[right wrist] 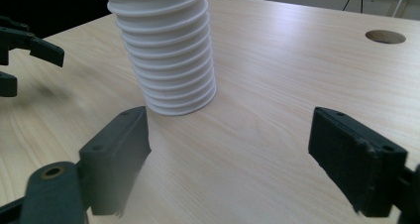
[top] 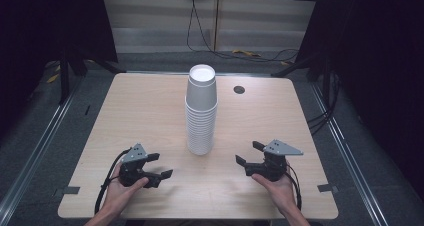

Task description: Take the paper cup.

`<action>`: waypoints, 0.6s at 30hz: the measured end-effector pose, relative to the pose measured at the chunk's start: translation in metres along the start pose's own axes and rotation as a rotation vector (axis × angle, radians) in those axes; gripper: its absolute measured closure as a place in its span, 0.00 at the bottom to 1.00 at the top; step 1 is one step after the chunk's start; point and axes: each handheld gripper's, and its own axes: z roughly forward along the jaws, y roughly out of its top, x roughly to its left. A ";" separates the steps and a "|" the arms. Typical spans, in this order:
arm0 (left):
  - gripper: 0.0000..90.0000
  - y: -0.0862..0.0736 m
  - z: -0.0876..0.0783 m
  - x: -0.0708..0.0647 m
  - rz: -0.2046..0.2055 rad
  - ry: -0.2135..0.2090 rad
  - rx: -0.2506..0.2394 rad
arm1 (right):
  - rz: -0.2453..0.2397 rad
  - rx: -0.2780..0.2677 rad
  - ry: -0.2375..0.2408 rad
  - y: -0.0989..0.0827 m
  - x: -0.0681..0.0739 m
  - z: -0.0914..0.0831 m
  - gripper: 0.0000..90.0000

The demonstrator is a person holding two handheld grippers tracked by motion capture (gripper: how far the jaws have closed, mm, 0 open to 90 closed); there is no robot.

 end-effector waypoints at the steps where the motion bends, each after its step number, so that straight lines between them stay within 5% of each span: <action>1: 0.20 0.001 0.000 0.001 -0.009 -0.009 0.005 | 0.003 0.001 0.004 0.001 -0.001 -0.001 0.15; 6: 0.17 0.000 0.001 0.001 0.001 -0.011 0.007 | 0.040 -0.011 0.034 0.005 -0.007 -0.004 0.15; 13: 0.17 -0.001 0.001 -0.005 0.064 -0.029 0.011 | 0.012 -0.033 0.047 0.017 0.000 -0.006 0.16; 18: 0.18 -0.003 0.001 -0.005 0.069 -0.032 0.011 | 0.004 -0.051 0.058 0.030 0.003 -0.007 0.16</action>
